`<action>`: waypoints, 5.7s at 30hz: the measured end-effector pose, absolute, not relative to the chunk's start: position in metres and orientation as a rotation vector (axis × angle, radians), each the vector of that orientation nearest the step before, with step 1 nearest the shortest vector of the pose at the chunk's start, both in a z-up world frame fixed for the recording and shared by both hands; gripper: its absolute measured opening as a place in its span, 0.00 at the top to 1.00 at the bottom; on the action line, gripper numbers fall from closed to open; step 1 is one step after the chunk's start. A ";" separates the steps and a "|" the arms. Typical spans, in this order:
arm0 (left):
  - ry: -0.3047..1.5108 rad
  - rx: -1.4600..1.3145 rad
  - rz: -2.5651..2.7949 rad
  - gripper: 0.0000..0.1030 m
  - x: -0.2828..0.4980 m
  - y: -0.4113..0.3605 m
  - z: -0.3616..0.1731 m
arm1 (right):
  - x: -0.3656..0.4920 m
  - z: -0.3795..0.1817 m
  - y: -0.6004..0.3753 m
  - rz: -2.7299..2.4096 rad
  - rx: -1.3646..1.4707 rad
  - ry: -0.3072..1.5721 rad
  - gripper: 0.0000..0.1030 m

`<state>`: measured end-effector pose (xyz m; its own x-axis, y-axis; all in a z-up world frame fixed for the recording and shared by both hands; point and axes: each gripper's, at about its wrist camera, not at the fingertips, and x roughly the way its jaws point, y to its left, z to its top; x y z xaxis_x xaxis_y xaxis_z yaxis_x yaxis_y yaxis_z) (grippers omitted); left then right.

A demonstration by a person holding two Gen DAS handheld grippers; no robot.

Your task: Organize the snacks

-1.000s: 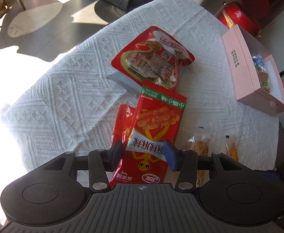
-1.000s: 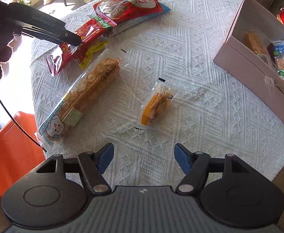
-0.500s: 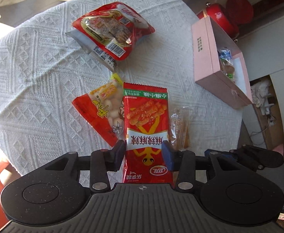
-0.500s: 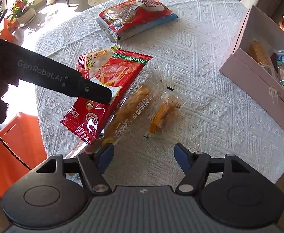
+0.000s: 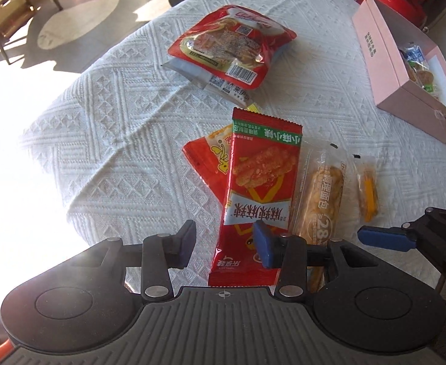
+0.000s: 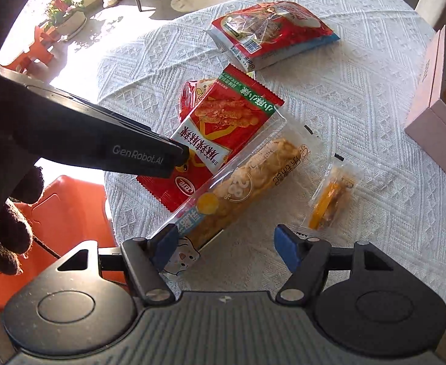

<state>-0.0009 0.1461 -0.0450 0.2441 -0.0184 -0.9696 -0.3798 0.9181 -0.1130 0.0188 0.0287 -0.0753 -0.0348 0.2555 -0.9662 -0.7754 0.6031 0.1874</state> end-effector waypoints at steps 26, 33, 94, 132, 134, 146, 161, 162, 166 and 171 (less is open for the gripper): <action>1.250 -0.452 0.095 0.55 0.011 0.110 -0.010 | 0.092 -0.109 -0.071 0.539 -0.436 1.405 0.08; 1.343 -0.350 0.056 0.56 0.016 0.073 -0.030 | 0.098 -0.115 -0.079 0.543 -0.440 1.398 0.00; 1.408 -0.426 0.061 0.65 0.037 0.051 -0.069 | 0.108 -0.098 -0.084 0.620 -0.317 1.501 0.81; 1.009 -0.402 -0.044 0.67 0.214 0.013 0.049 | 0.151 -0.057 -0.169 0.548 -0.238 1.482 0.82; 1.039 -0.424 0.004 0.67 0.195 0.024 0.038 | 0.154 -0.052 -0.168 0.549 -0.233 1.467 0.82; 1.166 -0.574 0.294 0.67 0.085 0.095 -0.016 | 0.227 0.006 -0.105 0.572 -0.246 1.168 0.81; 1.204 -0.562 0.441 0.67 0.020 0.140 -0.037 | 0.228 -0.026 -0.050 0.585 -0.332 1.205 0.72; 1.208 -0.564 0.443 0.67 0.018 0.142 -0.038 | 0.223 -0.027 -0.046 0.599 -0.335 1.211 0.72; 1.223 -0.581 0.433 0.67 0.011 0.149 -0.043 | 0.201 -0.032 -0.026 0.656 -0.346 1.243 0.72; 1.252 -0.602 0.377 0.66 0.012 0.146 -0.050 | 0.175 -0.042 -0.002 0.728 -0.337 1.306 0.72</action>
